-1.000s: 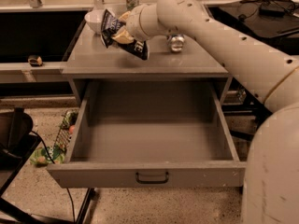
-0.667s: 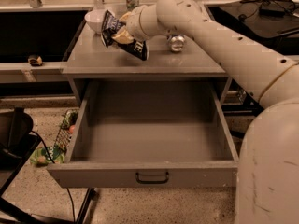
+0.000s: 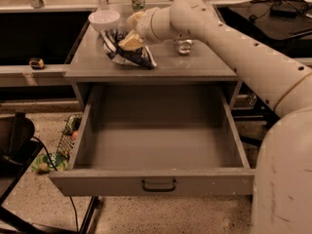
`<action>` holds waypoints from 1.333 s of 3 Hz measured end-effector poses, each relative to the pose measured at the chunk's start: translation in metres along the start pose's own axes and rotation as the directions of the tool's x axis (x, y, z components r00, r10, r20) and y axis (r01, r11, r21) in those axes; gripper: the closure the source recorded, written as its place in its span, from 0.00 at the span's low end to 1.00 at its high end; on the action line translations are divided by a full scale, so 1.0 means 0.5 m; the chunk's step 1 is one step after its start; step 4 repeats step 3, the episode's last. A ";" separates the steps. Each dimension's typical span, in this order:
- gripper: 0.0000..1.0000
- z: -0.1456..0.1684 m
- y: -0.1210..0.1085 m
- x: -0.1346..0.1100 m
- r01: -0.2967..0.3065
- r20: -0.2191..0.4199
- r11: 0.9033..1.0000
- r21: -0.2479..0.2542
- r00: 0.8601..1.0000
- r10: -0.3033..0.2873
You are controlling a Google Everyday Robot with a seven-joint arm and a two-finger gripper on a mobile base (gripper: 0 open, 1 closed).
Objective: Pick blue chip bag from top drawer and place on counter
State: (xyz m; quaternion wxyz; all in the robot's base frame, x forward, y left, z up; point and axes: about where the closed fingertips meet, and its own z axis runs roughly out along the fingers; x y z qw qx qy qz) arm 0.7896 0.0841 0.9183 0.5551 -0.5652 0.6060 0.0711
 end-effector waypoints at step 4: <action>0.00 -0.144 -0.018 0.003 -0.096 0.203 0.987 0.130 0.977 0.069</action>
Offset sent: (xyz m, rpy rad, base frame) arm -0.0332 -0.0672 0.0353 0.2625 -0.1068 -0.0358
